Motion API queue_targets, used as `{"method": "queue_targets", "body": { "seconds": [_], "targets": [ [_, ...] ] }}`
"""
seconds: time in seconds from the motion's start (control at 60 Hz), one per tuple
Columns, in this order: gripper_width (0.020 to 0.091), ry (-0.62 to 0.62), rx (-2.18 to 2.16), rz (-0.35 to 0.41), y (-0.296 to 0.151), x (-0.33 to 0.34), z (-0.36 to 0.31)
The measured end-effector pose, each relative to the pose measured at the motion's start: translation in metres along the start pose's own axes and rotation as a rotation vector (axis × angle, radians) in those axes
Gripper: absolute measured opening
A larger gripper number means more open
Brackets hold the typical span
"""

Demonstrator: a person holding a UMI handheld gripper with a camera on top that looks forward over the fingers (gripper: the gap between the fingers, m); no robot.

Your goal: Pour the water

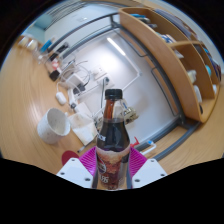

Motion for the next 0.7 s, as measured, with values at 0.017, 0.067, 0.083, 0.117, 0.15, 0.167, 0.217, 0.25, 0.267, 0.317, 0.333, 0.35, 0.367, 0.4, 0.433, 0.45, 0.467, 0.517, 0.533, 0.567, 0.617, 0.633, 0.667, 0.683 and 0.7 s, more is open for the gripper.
{"method": "queue_targets", "body": {
  "seconds": [0.017,0.067,0.083,0.117,0.15,0.167,0.217,0.25,0.267,0.317,0.333,0.35,0.367,0.4,0.433,0.45,0.467,0.517,0.533,0.567,0.617,0.633,0.667,0.683,0.7],
  "targets": [
    [0.0392,-0.011,-0.066,0.018,-0.001,0.0,0.0],
    [0.0392,-0.053,-0.263,0.069,-0.002,-0.003,-0.004],
    [0.0392,-0.071,-0.324,0.083,-0.002,-0.005,-0.005],
    [0.0391,-0.098,-0.435,0.111,0.001,-0.009,-0.007],
    [0.0392,-0.125,-0.544,0.137,0.002,-0.012,-0.006],
    [0.0392,-0.138,-0.593,0.151,0.003,-0.014,-0.006],
    [0.039,-0.173,-0.72,0.194,0.003,-0.018,-0.002],
    [0.0389,-0.178,-0.795,0.221,0.002,-0.023,-0.006],
    [0.0388,-0.187,-0.825,0.234,0.003,-0.025,-0.004],
    [0.0388,-0.214,-0.903,0.26,0.004,-0.03,-0.003],
    [0.0389,-0.222,-0.923,0.266,0.004,-0.031,-0.003],
    [0.0389,-0.226,-0.941,0.273,0.004,-0.033,-0.002],
    [0.0391,-0.222,-0.957,0.277,0.003,-0.034,-0.004],
    [0.0389,-0.23,-0.972,0.284,0.005,-0.038,-0.005],
    [0.0389,-0.235,-0.982,0.288,0.006,-0.041,-0.006],
    [0.0389,-0.235,-0.984,0.289,0.007,-0.042,-0.006],
    [0.0389,-0.235,-0.982,0.29,0.008,-0.044,-0.007],
    [0.0395,-0.229,-0.972,0.288,0.011,-0.047,-0.011],
    [0.0395,-0.228,-0.968,0.287,0.012,-0.048,-0.012],
    [0.0401,-0.23,-0.961,0.281,0.015,-0.05,-0.016],
    [0.0396,-0.223,-0.953,0.297,0.014,-0.049,-0.015],
    [0.0397,-0.221,-0.952,0.299,0.014,-0.049,-0.015],
    [0.0397,-0.22,-0.947,0.297,0.014,-0.049,-0.016],
    [0.0398,-0.219,-0.948,0.296,0.014,-0.049,-0.016],
    [0.0396,-0.218,-0.947,0.295,0.014,-0.048,-0.016]
  ]
}}
Point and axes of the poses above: the point between the fingertips, and its own axes, seen from behind it with the camera up: z to the right, y down, x backward, against the way the camera looks, the point moved 4 cm from there along x, backward, against the way the camera looks, and after that the axes turned 12 degrees about -y, right-handed, at the moved point
